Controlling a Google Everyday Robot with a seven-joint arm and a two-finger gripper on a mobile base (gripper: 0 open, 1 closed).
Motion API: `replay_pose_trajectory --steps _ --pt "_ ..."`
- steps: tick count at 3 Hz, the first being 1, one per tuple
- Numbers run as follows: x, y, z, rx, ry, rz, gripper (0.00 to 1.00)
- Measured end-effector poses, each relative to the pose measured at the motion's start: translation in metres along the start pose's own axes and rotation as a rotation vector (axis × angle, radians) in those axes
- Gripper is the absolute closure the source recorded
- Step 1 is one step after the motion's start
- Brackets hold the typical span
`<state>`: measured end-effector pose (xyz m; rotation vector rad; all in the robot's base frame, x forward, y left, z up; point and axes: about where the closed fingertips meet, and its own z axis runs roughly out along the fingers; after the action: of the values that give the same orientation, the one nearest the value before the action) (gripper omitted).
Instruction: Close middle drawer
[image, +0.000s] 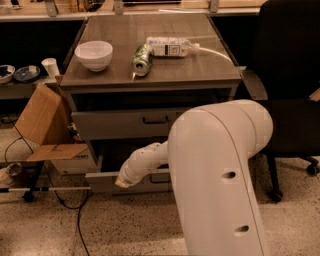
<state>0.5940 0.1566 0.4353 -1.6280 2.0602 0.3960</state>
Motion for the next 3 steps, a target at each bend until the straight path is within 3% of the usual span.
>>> replay_pose_trajectory --steps 3 --pt "-0.009 -0.049 0.001 0.083 -0.015 0.011 0.06"
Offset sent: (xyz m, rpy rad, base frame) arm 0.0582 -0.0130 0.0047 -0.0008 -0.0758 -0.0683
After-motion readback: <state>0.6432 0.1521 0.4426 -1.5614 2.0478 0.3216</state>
